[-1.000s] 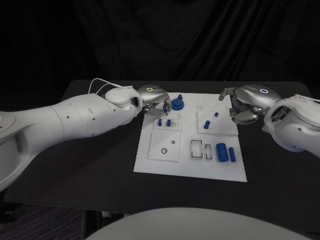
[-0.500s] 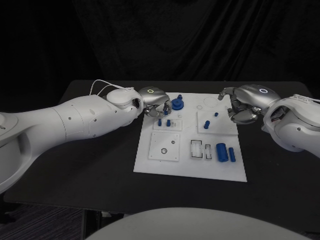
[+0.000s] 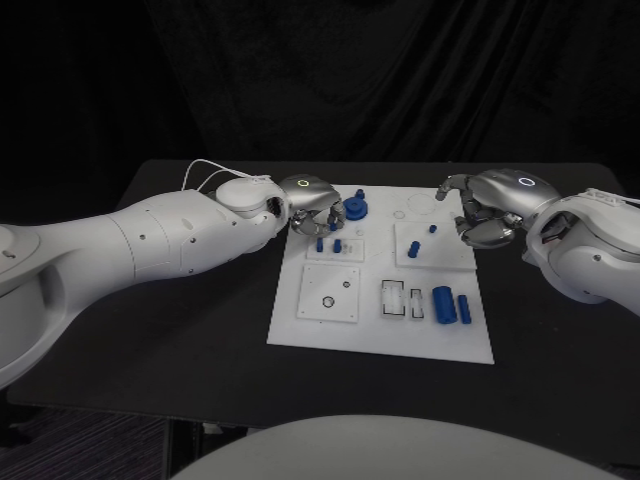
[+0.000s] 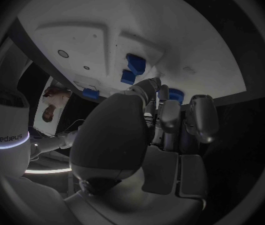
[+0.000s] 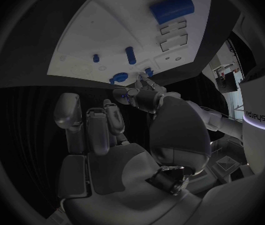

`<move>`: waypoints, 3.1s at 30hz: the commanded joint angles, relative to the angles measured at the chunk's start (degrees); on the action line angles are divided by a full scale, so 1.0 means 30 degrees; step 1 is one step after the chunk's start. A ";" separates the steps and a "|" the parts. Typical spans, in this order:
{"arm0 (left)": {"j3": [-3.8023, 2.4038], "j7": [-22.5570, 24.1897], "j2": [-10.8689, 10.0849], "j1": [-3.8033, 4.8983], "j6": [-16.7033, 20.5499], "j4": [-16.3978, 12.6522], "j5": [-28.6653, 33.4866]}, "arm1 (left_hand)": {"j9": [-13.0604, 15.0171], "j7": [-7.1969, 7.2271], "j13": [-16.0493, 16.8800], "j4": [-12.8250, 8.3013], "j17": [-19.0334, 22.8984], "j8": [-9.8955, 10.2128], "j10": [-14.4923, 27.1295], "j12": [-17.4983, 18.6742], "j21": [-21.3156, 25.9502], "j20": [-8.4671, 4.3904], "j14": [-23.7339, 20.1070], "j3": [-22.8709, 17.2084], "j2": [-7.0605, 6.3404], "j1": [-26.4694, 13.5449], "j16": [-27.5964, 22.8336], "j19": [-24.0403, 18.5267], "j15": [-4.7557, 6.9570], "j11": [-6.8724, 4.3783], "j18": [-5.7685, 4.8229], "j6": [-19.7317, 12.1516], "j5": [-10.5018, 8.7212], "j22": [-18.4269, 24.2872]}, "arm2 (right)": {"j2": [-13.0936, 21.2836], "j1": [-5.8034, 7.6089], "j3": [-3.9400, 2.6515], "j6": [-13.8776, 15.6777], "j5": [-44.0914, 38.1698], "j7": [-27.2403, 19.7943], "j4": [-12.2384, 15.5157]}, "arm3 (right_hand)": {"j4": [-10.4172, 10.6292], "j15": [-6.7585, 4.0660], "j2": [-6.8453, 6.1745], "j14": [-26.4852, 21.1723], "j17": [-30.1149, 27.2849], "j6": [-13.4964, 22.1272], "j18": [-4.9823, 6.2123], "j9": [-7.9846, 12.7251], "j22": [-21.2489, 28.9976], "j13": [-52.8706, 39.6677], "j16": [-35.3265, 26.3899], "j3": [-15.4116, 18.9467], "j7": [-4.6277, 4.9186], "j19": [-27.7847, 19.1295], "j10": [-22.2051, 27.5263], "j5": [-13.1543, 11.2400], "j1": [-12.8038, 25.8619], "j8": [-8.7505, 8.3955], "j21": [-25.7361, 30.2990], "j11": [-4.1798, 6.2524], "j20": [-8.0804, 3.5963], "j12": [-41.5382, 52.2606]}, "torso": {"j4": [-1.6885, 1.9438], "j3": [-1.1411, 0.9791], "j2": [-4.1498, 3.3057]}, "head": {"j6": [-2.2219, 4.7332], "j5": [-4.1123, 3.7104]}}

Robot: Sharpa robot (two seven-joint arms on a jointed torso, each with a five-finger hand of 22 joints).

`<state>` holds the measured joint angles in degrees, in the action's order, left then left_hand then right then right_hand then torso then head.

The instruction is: Assemble the parts on the task board

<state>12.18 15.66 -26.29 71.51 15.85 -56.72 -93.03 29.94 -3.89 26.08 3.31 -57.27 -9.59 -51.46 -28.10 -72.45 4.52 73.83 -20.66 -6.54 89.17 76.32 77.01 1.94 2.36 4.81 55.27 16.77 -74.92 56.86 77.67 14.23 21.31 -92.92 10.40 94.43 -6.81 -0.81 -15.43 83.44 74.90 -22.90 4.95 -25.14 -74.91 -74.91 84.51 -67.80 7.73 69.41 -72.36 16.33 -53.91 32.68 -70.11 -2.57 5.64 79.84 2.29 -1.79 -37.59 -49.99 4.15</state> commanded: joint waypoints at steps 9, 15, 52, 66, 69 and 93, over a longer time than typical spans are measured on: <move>-0.0009 0.0000 0.0214 -0.0107 -0.0429 0.0214 -0.0037 | -0.0019 -0.0024 -0.0017 -0.0008 0.0078 0.0092 -0.0092 0.0132 0.0127 0.0011 -0.0113 -0.0159 0.0071 -0.0151 -0.0101 0.0026 -0.0063 0.0045 -0.0092 -0.0178 -0.0049 -0.3028 | -0.0024 -0.0049 -0.0014 -0.0217 0.0266 0.0278 -0.0036 | -0.0040 0.0000 0.0131 -0.0021 0.2258 0.0176 0.0407 0.0031 -0.2299 -0.0804 -0.0082 -0.0109 -0.0002 -0.0136 0.0120 -0.0010 -0.0253 0.0089 0.0054 -0.0015 -0.0037 -0.0084 | -0.0003 -0.0014 0.0002 | -0.0002 -0.0022; -0.0009 -0.0110 0.0294 -0.0142 -0.0639 0.0324 -0.0037 | -0.0076 0.0015 -0.0040 -0.0038 0.0223 0.0282 -0.0058 0.0236 0.0252 0.0028 -0.0224 -0.0193 0.0058 -0.0164 -0.0191 -0.0064 -0.0103 0.0085 -0.0069 -0.0351 -0.0108 -0.2991 | -0.0049 -0.0052 -0.0014 -0.0260 0.0276 0.0288 -0.0058 | -0.0079 0.0001 0.0110 -0.0039 0.2237 0.0207 0.0409 0.0037 -0.2306 -0.0794 -0.0093 -0.0095 0.0004 -0.0137 0.0131 -0.0020 -0.0315 0.0101 0.0053 -0.0018 -0.0038 -0.0092 | -0.0007 -0.0009 -0.0003 | -0.0002 -0.0017; -0.0009 0.1125 -0.3016 -0.0183 0.7563 -0.1841 -0.0035 | -0.1778 0.0974 -0.0487 0.0541 0.0066 0.1452 0.0485 0.1426 0.0692 0.0258 0.0031 -0.0017 -0.0337 -0.0742 -0.0045 -0.0116 -0.0176 0.0083 -0.0018 -0.2218 -0.2127 -0.2931 | 0.0439 -0.0074 -0.0014 0.0077 0.0278 0.0127 0.0095 | 0.3613 0.0409 0.0606 -0.0690 0.1044 0.0563 0.0444 0.0230 -0.1798 0.3489 -0.0703 0.7136 0.0295 0.0142 0.5736 -0.0094 -0.2376 0.1368 0.1609 -0.0358 0.0380 -0.3913 | 0.0055 0.0018 -0.0006 | -0.0002 -0.0253; 0.0003 0.5468 -0.7374 -0.0166 1.0198 -0.6018 0.7700 | -0.2584 0.0339 -0.0554 0.2165 0.7418 0.1837 0.3337 0.1345 0.8406 0.0416 -0.6600 0.0031 -0.0909 -0.0695 -0.5281 -0.5803 -0.0584 0.0276 0.1251 -0.1041 -0.1055 -0.0821 | 0.0468 0.0119 -0.0021 -0.0586 0.0177 -0.0137 -0.0349 | 0.3654 0.1595 0.0933 -0.1872 -0.1674 -0.3267 0.0611 0.2061 -0.1535 1.4919 -0.2069 1.0945 0.0246 0.0182 1.1620 -0.0067 -0.5896 -0.0114 0.3280 -0.1928 0.1474 -1.7177 | 0.0145 0.0107 0.0036 | -0.0002 -0.0354; 0.0007 0.6291 -0.8019 -0.0167 0.9795 -0.6989 0.9300 | -0.2879 0.0317 -0.0612 0.2738 0.8276 0.1936 0.3938 0.1092 1.0123 0.0762 -0.8062 0.0195 -0.0796 -0.0833 -0.7062 -0.7110 -0.1057 0.0487 0.1350 -0.1048 -0.0848 -0.0420 | 0.0231 0.0153 -0.0021 -0.0749 -0.0210 -0.0463 -0.0672 | 0.3459 0.1361 0.1216 -0.1898 -0.2029 -0.4434 0.0556 0.2886 -0.1713 1.6621 -0.2104 1.1869 0.0106 0.0480 1.1184 -0.0021 -0.7160 -0.1616 0.3183 -0.1872 0.1260 -1.8425 | 0.0158 0.0188 0.0038 | -0.0002 -0.0413; 0.0016 0.8811 -0.9326 -0.0225 0.7849 -0.9689 1.3193 | -0.3606 0.0053 -0.1367 0.2855 0.8414 0.1795 0.3779 0.0544 0.6180 0.0899 -0.5815 0.0166 -0.0423 0.0123 -0.6370 -0.3436 -0.0963 0.1038 0.0874 -0.0675 0.0828 -0.1768 | -0.2579 -0.0554 -0.0022 -0.2378 -0.1490 -0.1895 -0.4357 | 0.4368 0.0987 0.1603 -0.1414 -0.2299 -0.7579 0.0272 0.4406 -0.2453 2.0029 -0.1843 1.5799 -0.0197 0.1789 0.8084 -0.0007 -0.9535 -0.6167 0.2560 -0.1476 0.0858 -2.0178 | 0.0953 0.0979 0.0109 | -0.0002 -0.1724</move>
<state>12.27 38.13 -54.33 70.89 40.77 -85.38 -55.89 19.19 -3.69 22.03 11.86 -32.07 -3.99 -39.73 -26.14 -54.11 7.16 56.64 -19.88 -7.85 88.92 56.98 66.97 -0.92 5.34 7.48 52.83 19.06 -74.94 49.14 76.23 14.21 15.29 -96.41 5.84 81.73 6.09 2.15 -10.46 78.85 67.93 -45.45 5.84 -11.97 -74.91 -14.91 78.79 -20.47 7.13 74.44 -47.87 16.11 -82.41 14.52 -62.23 -7.07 8.18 19.41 4.72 0.69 -37.32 -49.99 -0.76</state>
